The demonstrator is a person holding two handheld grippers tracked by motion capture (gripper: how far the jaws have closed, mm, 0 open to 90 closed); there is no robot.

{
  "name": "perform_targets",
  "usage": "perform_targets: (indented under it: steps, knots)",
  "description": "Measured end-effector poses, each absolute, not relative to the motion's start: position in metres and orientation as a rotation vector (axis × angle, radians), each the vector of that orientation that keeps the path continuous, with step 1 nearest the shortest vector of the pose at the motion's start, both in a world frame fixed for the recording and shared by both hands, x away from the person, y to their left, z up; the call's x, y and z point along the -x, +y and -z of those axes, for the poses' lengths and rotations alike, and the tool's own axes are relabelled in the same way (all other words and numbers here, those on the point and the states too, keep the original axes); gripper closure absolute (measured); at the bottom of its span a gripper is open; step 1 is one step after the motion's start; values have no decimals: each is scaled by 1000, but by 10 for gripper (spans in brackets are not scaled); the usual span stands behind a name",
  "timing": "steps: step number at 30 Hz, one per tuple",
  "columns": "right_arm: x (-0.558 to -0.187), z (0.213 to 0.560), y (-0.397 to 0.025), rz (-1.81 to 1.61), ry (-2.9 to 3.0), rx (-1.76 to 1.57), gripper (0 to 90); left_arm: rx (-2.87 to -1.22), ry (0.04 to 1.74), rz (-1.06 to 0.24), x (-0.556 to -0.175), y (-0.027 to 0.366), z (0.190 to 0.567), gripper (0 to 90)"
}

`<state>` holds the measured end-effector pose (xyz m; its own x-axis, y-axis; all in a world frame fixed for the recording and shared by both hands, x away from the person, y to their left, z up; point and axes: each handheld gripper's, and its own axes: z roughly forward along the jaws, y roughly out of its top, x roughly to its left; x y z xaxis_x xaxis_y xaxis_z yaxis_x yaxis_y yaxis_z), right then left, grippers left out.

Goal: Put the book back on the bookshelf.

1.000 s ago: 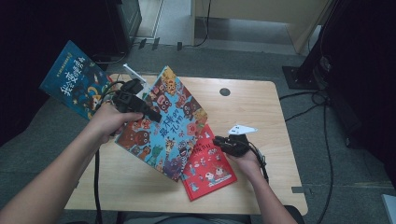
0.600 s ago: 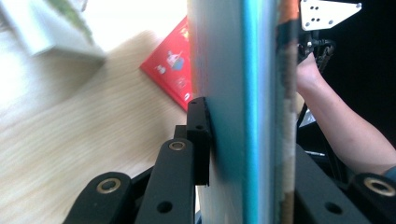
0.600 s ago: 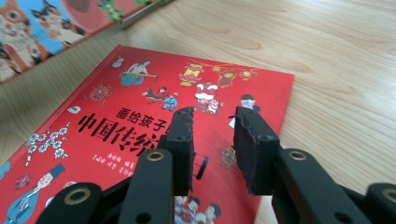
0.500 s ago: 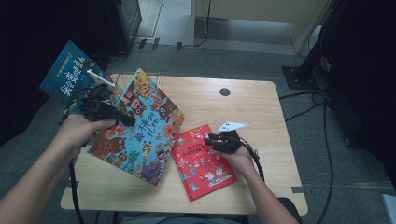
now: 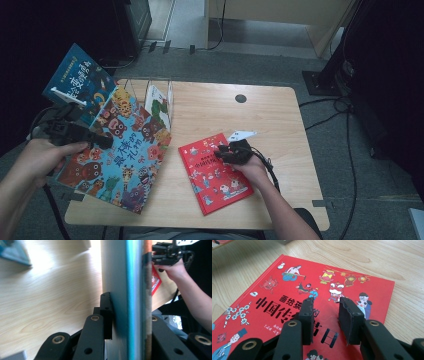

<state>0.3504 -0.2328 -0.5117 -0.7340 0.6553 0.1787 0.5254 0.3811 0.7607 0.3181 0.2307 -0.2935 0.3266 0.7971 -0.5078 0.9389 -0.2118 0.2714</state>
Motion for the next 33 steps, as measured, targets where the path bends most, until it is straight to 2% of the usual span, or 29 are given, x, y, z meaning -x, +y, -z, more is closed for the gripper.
perform_targets:
  steps: [14, 24, 33]
  knots:
    - [-350, 512, -233, -1276, 2485, -1050, 652, -1942, 1650, 275, -304, 301, 269, 801]
    - [-350, 512, -233, -1278, 2485, -1046, 652, -1883, 1742, 170, -320, 337, 236, 803]
    - [-350, 513, -233, -1286, 2481, -1043, 652, -1842, 1813, 132, -352, 344, 222, 804]
